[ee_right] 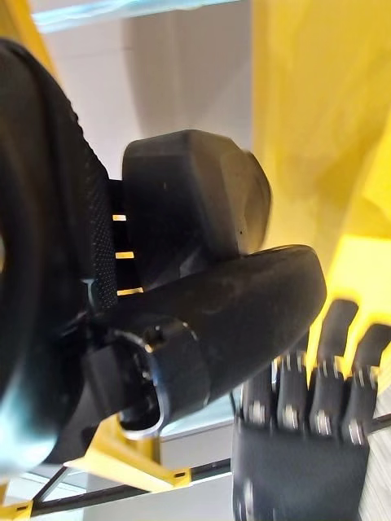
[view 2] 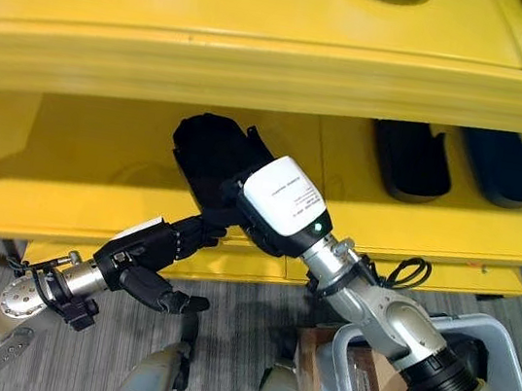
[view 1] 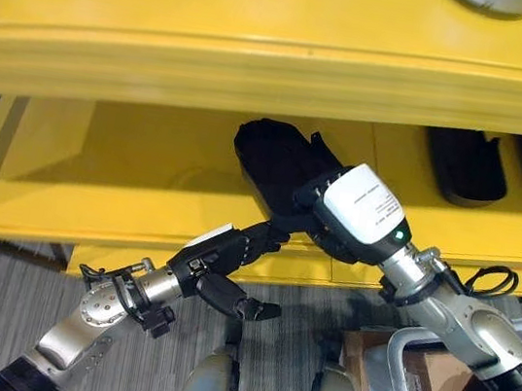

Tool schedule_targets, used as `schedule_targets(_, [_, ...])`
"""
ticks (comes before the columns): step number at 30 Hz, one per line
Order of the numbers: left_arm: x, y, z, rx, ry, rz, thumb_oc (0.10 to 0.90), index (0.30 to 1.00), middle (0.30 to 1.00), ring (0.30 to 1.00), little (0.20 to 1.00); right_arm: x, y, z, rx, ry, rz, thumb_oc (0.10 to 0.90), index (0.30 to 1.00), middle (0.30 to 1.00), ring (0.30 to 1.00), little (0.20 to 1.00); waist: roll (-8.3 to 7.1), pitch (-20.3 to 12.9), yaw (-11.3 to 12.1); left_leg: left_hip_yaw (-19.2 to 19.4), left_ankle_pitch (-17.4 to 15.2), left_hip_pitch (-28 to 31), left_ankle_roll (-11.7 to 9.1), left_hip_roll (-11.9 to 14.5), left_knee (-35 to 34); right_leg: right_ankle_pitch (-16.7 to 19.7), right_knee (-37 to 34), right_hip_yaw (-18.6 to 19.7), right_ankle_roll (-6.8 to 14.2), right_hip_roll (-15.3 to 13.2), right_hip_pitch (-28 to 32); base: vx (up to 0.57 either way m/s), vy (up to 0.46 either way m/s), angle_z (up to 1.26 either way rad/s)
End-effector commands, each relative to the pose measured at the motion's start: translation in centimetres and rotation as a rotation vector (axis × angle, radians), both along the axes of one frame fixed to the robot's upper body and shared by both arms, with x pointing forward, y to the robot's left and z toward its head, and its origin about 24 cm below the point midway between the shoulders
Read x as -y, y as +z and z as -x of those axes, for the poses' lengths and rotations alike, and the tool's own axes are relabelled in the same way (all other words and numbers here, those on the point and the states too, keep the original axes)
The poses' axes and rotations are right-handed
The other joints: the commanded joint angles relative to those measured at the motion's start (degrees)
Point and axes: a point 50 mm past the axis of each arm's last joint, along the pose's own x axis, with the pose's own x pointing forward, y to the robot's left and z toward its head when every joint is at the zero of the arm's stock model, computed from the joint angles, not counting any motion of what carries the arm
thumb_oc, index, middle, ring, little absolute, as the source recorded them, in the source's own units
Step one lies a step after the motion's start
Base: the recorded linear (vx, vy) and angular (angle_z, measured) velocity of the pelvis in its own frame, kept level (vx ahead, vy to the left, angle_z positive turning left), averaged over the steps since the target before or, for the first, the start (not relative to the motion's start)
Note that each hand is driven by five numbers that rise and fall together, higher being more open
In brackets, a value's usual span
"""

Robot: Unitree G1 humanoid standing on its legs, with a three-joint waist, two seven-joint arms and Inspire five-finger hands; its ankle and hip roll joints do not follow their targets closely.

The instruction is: Move parts from the plastic box to the shelf.

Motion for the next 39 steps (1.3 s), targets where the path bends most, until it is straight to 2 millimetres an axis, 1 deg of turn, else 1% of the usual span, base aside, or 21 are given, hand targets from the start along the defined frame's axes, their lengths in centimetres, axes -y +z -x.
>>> schedule_targets(1, [2.4,4.8,0.5,0.237,-0.107,0.261,0.900,1.000,1.000,1.000,1.000,0.1,6.5,-0.6,0.199,0.001,-0.100,0.400,0.300,0.300,0.300,0.300,4.53,-1.6,-0.1,0.6,-6.9,10.7,-2.1,3.7,-5.8,0.7,-4.9,-2.7,1.3,1.7,6.3,-0.10,0.000,0.11])
schedule_targets(3, [2.7,5.2,0.4,0.256,-0.107,0.285,0.900,1.000,1.000,1.000,1.000,0.4,7.1,-0.6,0.203,-0.013,-0.072,0.400,0.300,0.300,0.300,0.300,5.38,-0.3,-0.8,0.8,-6.1,10.1,-2.6,3.9,-5.9,0.1,-4.0,-3.4,0.4,1.8,5.4,-0.12,0.006,-0.16])
schedule_targets(7, [3.0,5.5,0.2,0.272,-0.091,0.296,0.900,1.000,1.000,1.000,1.000,0.1,7.5,-0.9,0.188,-0.016,-0.064,0.400,0.300,0.300,0.300,0.300,6.12,0.7,-1.5,0.7,-6.3,9.4,-2.5,3.8,-4.8,-1.0,-2.2,-3.7,-0.6,1.7,4.6,-0.08,0.023,-0.18])
schedule_targets(10, [3.1,5.6,0.1,0.279,-0.083,0.298,0.900,1.000,1.000,1.000,1.000,0.0,8.0,-1.4,0.186,-0.049,-0.071,0.400,0.300,0.300,0.300,0.300,6.43,1.2,-1.8,0.8,-6.6,9.2,-2.5,3.7,-4.0,-1.2,-1.6,-3.4,-0.7,1.4,4.2,-0.06,0.035,-0.10])
schedule_targets(11, [3.2,5.7,0.1,0.291,-0.084,0.295,0.900,1.000,1.000,1.000,1.000,-0.1,8.1,-1.9,0.185,-0.055,-0.095,0.400,0.300,0.300,0.300,0.300,6.57,1.6,-1.7,0.9,-6.8,8.9,-2.4,3.5,-3.4,-1.2,-1.4,-3.1,-0.8,1.3,4.1,-0.07,0.019,-0.13])
schedule_targets(18, [3.7,6.1,-0.2,0.309,-0.086,0.303,0.900,1.000,1.000,1.000,1.000,-0.5,9.1,-2.8,0.225,-0.125,-0.112,0.400,0.300,0.300,0.300,0.300,7.38,3.0,-1.8,1.4,-7.9,7.5,-2.2,3.2,-1.0,-2.1,0.7,-2.5,-1.0,0.4,2.8,-0.07,0.022,0.00])
schedule_targets(20, [3.8,6.1,-0.2,0.313,-0.086,0.305,0.900,1.000,1.000,1.000,1.000,-0.4,9.2,-3.0,0.227,-0.143,-0.112,0.400,0.300,0.300,0.300,0.300,7.50,3.2,-1.9,1.6,-8.1,7.4,-2.1,3.1,-0.6,-2.2,1.2,-2.4,-1.0,0.3,2.6,-0.02,0.012,0.01])
schedule_targets(22, [4.0,6.3,-0.1,0.323,-0.088,0.305,0.900,1.000,1.000,1.000,1.000,0.2,9.6,-3.4,0.246,-0.214,-0.142,0.400,0.300,0.300,0.300,0.300,7.90,3.9,-2.0,1.8,-8.5,6.6,-2.1,2.7,0.8,-2.7,2.3,-2.0,-1.2,0.0,2.2,-0.07,0.031,0.02])
schedule_targets(24, [4.0,6.3,-0.1,0.325,-0.088,0.304,0.900,1.000,1.000,1.000,1.000,0.4,9.7,-3.6,0.247,-0.228,-0.164,0.400,0.300,0.300,0.300,0.300,8.05,4.1,-2.0,1.9,-8.7,6.5,-2.0,2.6,1.1,-2.9,2.5,-1.9,-1.3,0.0,2.1,-0.06,0.023,0.02])
schedule_targets(25, [4.1,6.4,-0.2,0.328,-0.087,0.302,0.900,1.000,1.000,1.000,1.000,0.4,10.0,-3.7,0.262,-0.243,-0.172,0.400,0.300,0.300,0.300,0.300,8.21,4.3,-1.9,1.9,-8.8,6.1,-2.0,2.4,1.5,-3.1,2.8,-1.8,-1.4,0.0,1.9,-0.11,0.039,0.01])
schedule_targets(26, [4.3,6.6,-0.2,0.335,-0.091,0.302,0.900,1.000,1.000,1.000,1.000,0.5,10.4,-4.0,0.279,-0.260,-0.193,0.400,0.300,0.300,0.300,0.300,8.71,4.7,-1.8,2.0,-9.0,5.4,-1.9,2.0,2.5,-3.5,3.5,-1.7,-1.5,-0.2,1.7,-0.12,0.043,0.00])
schedule_targets(30, [4.5,6.7,-0.1,0.356,-0.099,0.296,0.900,1.000,1.000,1.000,1.000,0.2,10.8,-4.2,0.296,-0.272,-0.192,0.400,0.300,0.300,0.300,0.300,9.40,5.0,-1.6,2.2,-9.4,5.0,-1.7,1.5,3.5,-4.1,4.6,-1.7,-1.7,-0.5,1.3,-0.08,0.033,-0.03])
schedule_targets(34, [4.3,7.1,-0.4,0.340,-0.065,0.350,0.900,1.000,1.000,1.000,1.000,-0.1,10.5,-4.5,0.287,-0.295,-0.165,0.400,0.300,0.300,0.300,0.300,10.20,5.4,-1.7,2.8,-10.1,4.4,-1.6,1.2,5.7,-5.3,7.2,-1.5,-2.0,-1.2,1.0,-0.09,0.048,0.04])
schedule_targets(35, [4.1,6.9,-0.9,0.294,-0.018,0.382,0.900,1.000,1.000,1.000,1.000,0.3,10.1,-4.7,0.278,-0.319,-0.179,0.400,0.300,0.300,0.300,0.300,10.29,5.4,-1.6,3.0,-10.7,4.2,-1.5,1.0,7.2,-5.9,8.7,-1.6,-2.2,-1.6,1.0,-0.10,0.020,0.09])
schedule_targets(36, [4.1,6.8,-1.1,0.272,-0.008,0.390,0.900,1.000,1.000,1.000,1.000,0.4,9.9,-4.8,0.274,-0.328,-0.195,0.400,0.300,0.300,0.300,0.300,10.25,5.4,-1.5,3.0,-10.9,4.1,-1.3,1.0,7.7,-6.2,9.3,-1.7,-2.2,-1.8,1.1,-0.09,-0.007,0.11])
schedule_targets(38, [4.0,6.4,-1.5,0.242,0.013,0.378,0.900,1.000,1.000,1.000,1.000,0.6,9.6,-5.0,0.268,-0.345,-0.222,0.400,0.300,0.300,0.300,0.300,10.21,5.4,-1.5,3.0,-11.5,3.7,-1.1,0.9,9.0,-6.9,10.8,-1.7,-2.4,-2.0,0.9,-0.05,-0.027,0.10])
schedule_targets(39, [4.1,6.1,-1.8,0.238,0.030,0.345,0.900,1.000,1.000,1.000,1.000,0.8,9.5,-5.2,0.267,-0.369,-0.257,0.400,0.300,0.300,0.300,0.300,10.03,5.4,-1.4,3.0,-12.1,3.4,-0.9,0.9,10.3,-7.6,12.4,-1.8,-2.7,-2.2,0.8,-0.05,-0.045,0.10])
